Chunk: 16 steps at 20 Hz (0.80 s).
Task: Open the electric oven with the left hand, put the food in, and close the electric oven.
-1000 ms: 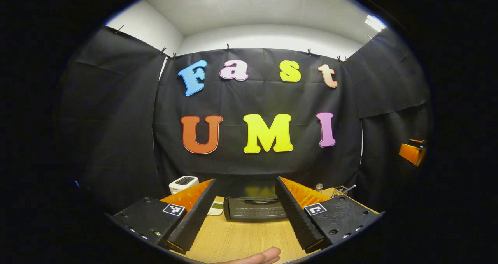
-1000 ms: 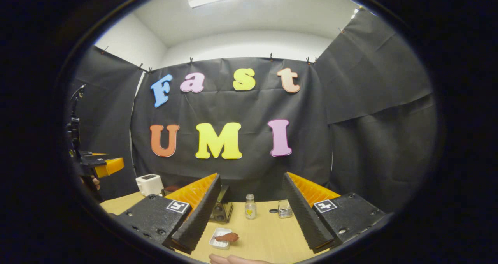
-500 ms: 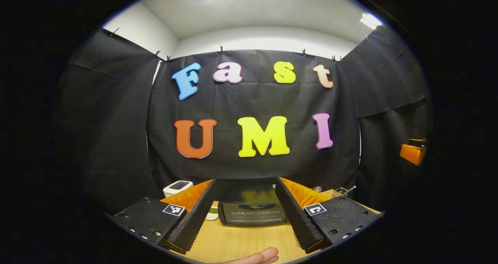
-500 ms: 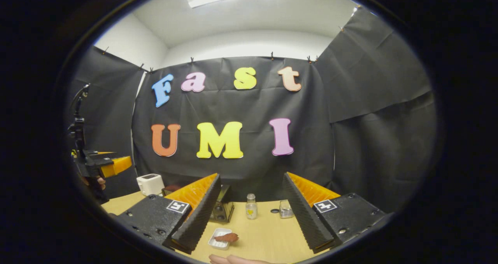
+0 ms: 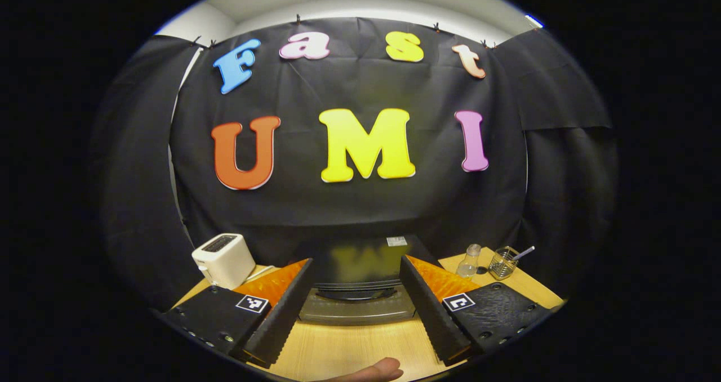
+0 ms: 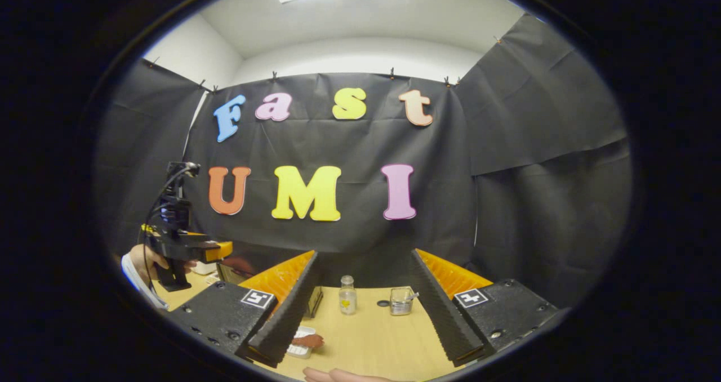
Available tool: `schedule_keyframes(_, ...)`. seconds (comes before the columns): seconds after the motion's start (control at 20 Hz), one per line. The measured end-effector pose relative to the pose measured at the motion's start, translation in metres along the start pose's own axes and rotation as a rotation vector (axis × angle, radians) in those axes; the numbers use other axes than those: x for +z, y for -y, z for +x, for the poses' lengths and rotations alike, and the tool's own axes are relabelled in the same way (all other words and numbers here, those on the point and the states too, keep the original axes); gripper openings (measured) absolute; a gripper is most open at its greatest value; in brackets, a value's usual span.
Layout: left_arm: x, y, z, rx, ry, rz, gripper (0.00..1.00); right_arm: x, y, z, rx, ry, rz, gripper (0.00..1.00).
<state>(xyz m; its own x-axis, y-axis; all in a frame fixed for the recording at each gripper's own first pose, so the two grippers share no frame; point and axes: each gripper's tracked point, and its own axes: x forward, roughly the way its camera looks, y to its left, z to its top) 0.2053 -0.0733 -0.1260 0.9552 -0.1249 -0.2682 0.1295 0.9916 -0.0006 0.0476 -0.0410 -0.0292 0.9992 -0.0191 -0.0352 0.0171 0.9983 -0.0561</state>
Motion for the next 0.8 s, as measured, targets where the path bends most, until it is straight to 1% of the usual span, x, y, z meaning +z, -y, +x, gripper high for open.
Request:
schedule_keyframes(0.1, -0.029, 0.002, 0.031, -0.012, -0.091, -0.012, 0.96, -0.003, 0.009, 0.003, -0.013, -0.008, -0.008, 1.0)
schedule_keyframes(0.2, -0.05, -0.002, 0.055, 0.007, -0.161, -0.014, 0.97, -0.007, 0.018, 0.005, -0.028, -0.017, -0.019, 1.0)
schedule_keyframes(0.3, -0.068, -0.002, 0.072, 0.003, -0.223, -0.026, 0.96, -0.012, 0.027, 0.009, -0.044, -0.027, -0.03, 1.0)
schedule_keyframes(0.4, -0.074, 0.001, 0.085, -0.007, -0.239, -0.031, 0.97, -0.017, 0.031, 0.011, -0.051, -0.039, -0.025, 1.0)
schedule_keyframes(0.45, -0.076, 0.001, 0.088, -0.006, -0.247, -0.028, 0.96, -0.019, 0.031, 0.013, -0.049, -0.046, -0.02, 0.97)
schedule_keyframes(0.5, -0.081, 0.0, 0.092, 0.0, -0.266, -0.027, 0.96, -0.022, 0.031, 0.015, -0.047, -0.053, -0.02, 0.97)
schedule_keyframes(0.55, -0.086, -0.001, 0.096, 0.001, -0.286, -0.035, 0.96, -0.024, 0.031, 0.017, -0.045, -0.058, -0.022, 1.0)
schedule_keyframes(0.6, -0.087, -0.001, 0.094, 0.016, -0.309, -0.05, 0.96, -0.025, 0.031, 0.017, -0.045, -0.061, -0.024, 1.0)
schedule_keyframes(0.65, -0.087, -0.001, 0.102, 0.012, -0.3, -0.055, 1.0, -0.026, 0.031, 0.018, -0.045, -0.066, -0.026, 1.0)
schedule_keyframes(0.7, -0.09, 0.0, 0.097, 0.004, -0.329, -0.056, 0.96, -0.028, 0.031, 0.019, -0.043, -0.073, -0.027, 1.0)
schedule_keyframes(0.8, -0.09, -0.002, 0.094, -0.003, -0.328, -0.053, 0.97, -0.03, 0.032, 0.019, -0.041, -0.081, -0.024, 1.0)
